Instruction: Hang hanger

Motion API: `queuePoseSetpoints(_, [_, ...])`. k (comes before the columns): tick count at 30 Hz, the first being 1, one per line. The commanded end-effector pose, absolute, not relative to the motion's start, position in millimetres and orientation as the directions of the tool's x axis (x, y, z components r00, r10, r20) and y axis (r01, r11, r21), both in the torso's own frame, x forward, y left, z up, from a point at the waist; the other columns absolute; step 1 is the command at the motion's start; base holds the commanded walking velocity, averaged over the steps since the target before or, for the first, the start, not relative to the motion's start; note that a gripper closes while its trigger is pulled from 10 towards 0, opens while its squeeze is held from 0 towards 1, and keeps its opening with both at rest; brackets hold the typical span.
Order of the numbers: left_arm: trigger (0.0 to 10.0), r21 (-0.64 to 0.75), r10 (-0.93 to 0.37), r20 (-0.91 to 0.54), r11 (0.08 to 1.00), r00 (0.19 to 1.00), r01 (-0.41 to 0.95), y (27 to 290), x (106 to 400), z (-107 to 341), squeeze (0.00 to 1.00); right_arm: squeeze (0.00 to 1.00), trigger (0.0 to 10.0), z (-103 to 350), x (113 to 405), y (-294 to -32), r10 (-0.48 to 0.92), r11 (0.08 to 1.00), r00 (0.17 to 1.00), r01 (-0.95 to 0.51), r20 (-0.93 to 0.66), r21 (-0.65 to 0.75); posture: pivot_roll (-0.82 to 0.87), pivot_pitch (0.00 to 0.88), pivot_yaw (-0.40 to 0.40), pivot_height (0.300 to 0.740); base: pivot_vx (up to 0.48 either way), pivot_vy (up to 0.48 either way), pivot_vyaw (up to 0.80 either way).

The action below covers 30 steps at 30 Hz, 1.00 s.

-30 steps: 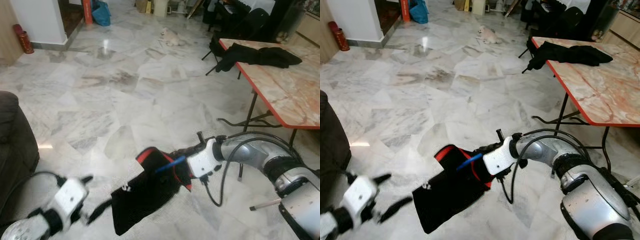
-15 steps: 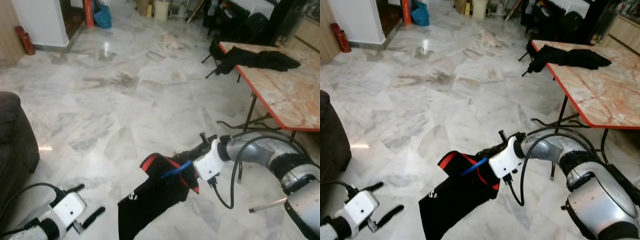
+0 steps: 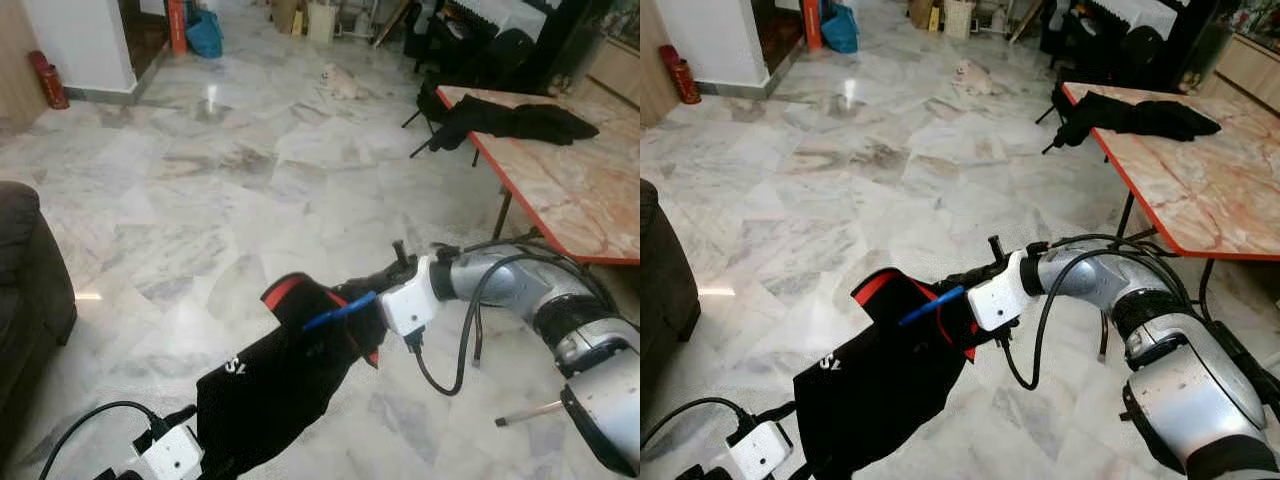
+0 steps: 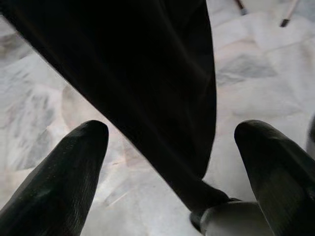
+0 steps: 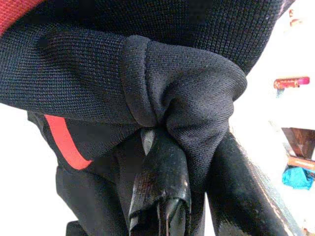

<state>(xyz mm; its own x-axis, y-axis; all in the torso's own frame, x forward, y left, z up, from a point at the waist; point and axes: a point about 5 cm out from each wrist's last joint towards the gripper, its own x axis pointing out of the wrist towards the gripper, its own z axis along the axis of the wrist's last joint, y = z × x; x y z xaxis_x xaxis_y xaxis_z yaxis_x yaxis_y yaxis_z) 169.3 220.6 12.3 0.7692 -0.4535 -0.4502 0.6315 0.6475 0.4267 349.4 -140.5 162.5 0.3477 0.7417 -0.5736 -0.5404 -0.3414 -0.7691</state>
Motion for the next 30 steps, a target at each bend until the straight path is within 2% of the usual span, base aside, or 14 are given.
queuePoseSetpoints(1, [10.0, 0.456, -0.432, -0.445, 0.645, 0.785, 0.614, 221, 169, 9, 0.00, 0.00, 10.0, 170, 351, -144, 0.754, -0.316, 0.361, -0.533, -0.549, -0.785, 0.00, 0.025, -0.154, 0.740, 0.000, 0.000, 0.00])
queuePoseSetpoints(3, [10.0, 0.487, -0.401, -0.408, 0.664, 0.820, 0.567, 224, 172, 11, 0.00, 0.00, 10.0, 170, 351, -145, 0.753, -0.317, 0.354, -0.543, -0.554, -0.777, 0.00, 0.025, -0.154, 0.740, 0.000, 0.000, 0.00])
queuePoseSetpoints(4, [10.0, 0.513, -0.345, -0.357, 0.704, 0.868, 0.491, 231, 175, 16, 0.00, 0.00, 10.0, 169, 350, -146, 0.749, -0.321, 0.351, -0.550, -0.562, -0.771, 0.00, 0.025, -0.154, 0.740, 0.000, 0.000, 0.00])
queuePoseSetpoints(6, [10.0, 0.528, -0.317, -0.323, 0.722, 0.892, 0.448, 235, 176, 20, 0.00, 0.00, 10.0, 168, 350, -148, 0.745, -0.324, 0.350, -0.555, -0.569, -0.766, 0.00, 0.025, -0.154, 0.740, 0.000, 0.000, 0.00])
queuePoseSetpoints(20, [9.8, 0.509, -0.378, -0.318, 0.705, 0.869, 0.493, 222, 190, 14, 0.00, 0.00, 10.0, 170, 349, -142, 0.764, -0.321, 0.322, -0.562, -0.559, -0.762, -0.01, 0.022, -0.154, 0.740, 0.000, 0.000, 0.00])
queuePoseSetpoints(21, [5.6, 0.510, -0.380, -0.313, 0.706, 0.870, 0.491, 221, 191, 15, 0.00, 0.00, 10.0, 170, 349, -142, 0.763, -0.322, 0.321, -0.564, -0.561, -0.761, -0.01, 0.022, -0.154, 0.740, 0.000, 0.000, 0.00])
queuePoseSetpoints(23, [2.5, 0.510, -0.384, -0.305, 0.707, 0.872, 0.489, 220, 194, 16, 0.00, 0.00, 10.0, 170, 348, -143, 0.762, -0.323, 0.319, -0.566, -0.563, -0.758, -0.01, 0.022, -0.154, 0.740, 0.000, 0.000, 0.00])
queuePoseSetpoints(24, [2.5, 0.510, -0.385, -0.303, 0.707, 0.871, 0.490, 220, 195, 16, 0.00, 0.00, 10.0, 170, 348, -144, 0.762, -0.322, 0.319, -0.567, -0.563, -0.758, -0.01, 0.022, -0.154, 0.740, 0.000, 0.000, 0.00])
queuePoseSetpoints(25, [0.0, 0.510, -0.388, -0.299, 0.708, 0.872, 0.489, 220, 196, 16, 0.00, 0.00, 10.0, 169, 348, -144, 0.761, -0.322, 0.319, -0.570, -0.565, -0.756, -0.01, 0.019, -0.151, 0.740, 0.000, 0.000, 0.00])
queuePoseSetpoints(30, [0.0, 0.510, -0.395, -0.299, 0.703, 0.869, 0.495, 219, 196, 16, 0.00, 0.00, 10.0, 169, 348, -144, 0.761, -0.320, 0.318, -0.573, -0.565, -0.755, -0.01, 0.019, -0.151, 0.740, 0.000, 0.000, 0.00])
